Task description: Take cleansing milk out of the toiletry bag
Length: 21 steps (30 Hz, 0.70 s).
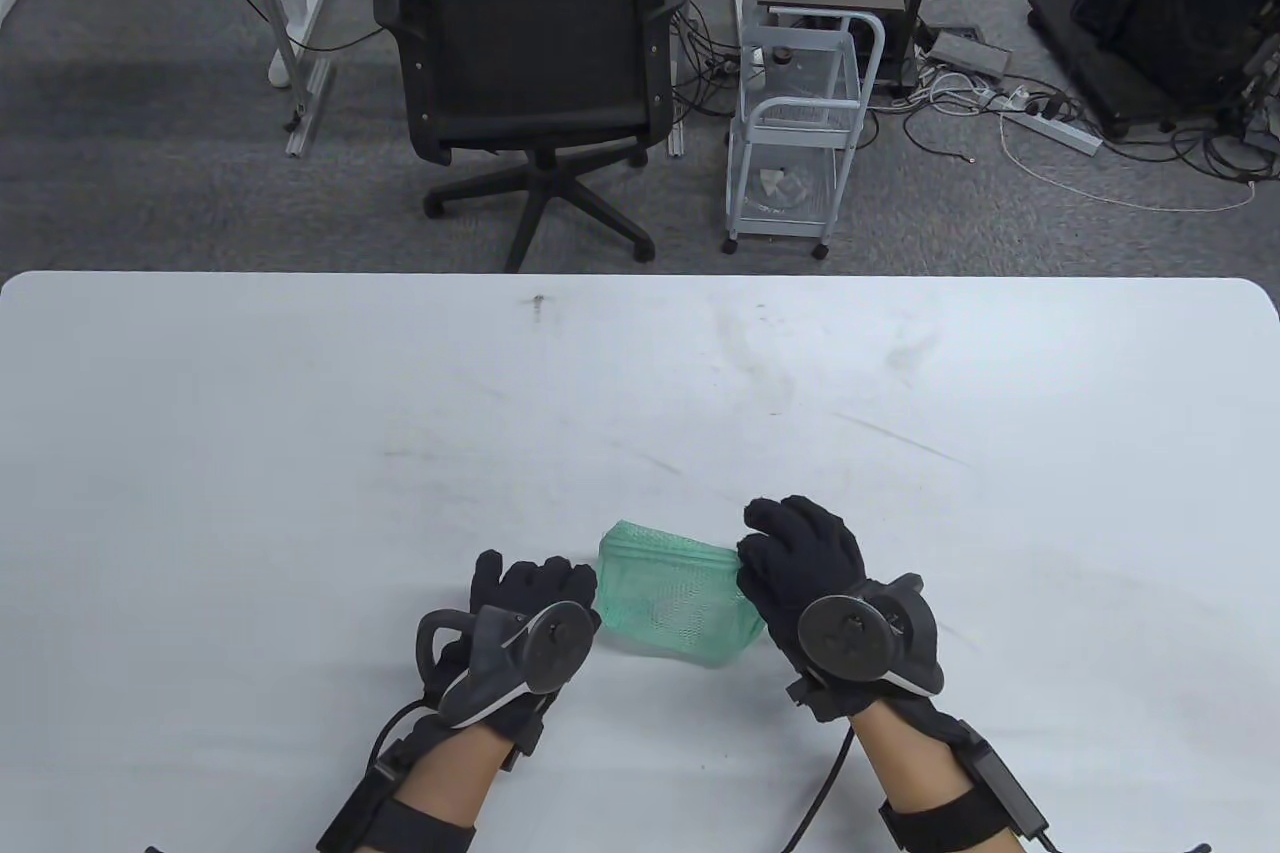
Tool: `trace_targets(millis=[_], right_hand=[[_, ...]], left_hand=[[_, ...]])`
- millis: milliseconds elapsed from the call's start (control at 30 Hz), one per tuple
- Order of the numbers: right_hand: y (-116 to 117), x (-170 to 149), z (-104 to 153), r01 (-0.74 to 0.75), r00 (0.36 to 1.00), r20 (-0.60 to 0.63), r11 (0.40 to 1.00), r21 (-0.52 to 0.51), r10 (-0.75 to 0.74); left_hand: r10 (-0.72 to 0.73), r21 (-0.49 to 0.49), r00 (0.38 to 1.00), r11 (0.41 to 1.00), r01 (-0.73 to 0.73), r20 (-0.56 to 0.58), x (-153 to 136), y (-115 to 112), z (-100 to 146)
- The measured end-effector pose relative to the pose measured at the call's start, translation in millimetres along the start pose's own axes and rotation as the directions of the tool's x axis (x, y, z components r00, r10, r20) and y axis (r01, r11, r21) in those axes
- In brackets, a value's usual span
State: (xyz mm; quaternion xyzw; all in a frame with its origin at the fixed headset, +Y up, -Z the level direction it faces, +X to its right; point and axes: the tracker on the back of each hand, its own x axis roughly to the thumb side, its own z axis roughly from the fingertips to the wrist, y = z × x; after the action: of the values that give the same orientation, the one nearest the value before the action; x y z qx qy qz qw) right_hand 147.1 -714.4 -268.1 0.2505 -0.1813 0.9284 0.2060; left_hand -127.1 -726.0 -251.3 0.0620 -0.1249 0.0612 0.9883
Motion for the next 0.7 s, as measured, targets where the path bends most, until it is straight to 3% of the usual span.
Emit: trace_targets(millis=[367,700], right_hand=[[-5.5,33.1,11.1,-0.117,0.962,0.245,0.992,-0.04,0.123],[-2.9,50.4,13.4,-0.207,0.908,0.379,0.978,0.027,0.182]], left_hand=[[0.122,-0.027,0.992,0.992,-0.123,-0.014,-16.1,2.8,-0.9],[0.12,-0.11,0.993,0.987,-0.118,0.014,-14.3,-4.8,-3.7]])
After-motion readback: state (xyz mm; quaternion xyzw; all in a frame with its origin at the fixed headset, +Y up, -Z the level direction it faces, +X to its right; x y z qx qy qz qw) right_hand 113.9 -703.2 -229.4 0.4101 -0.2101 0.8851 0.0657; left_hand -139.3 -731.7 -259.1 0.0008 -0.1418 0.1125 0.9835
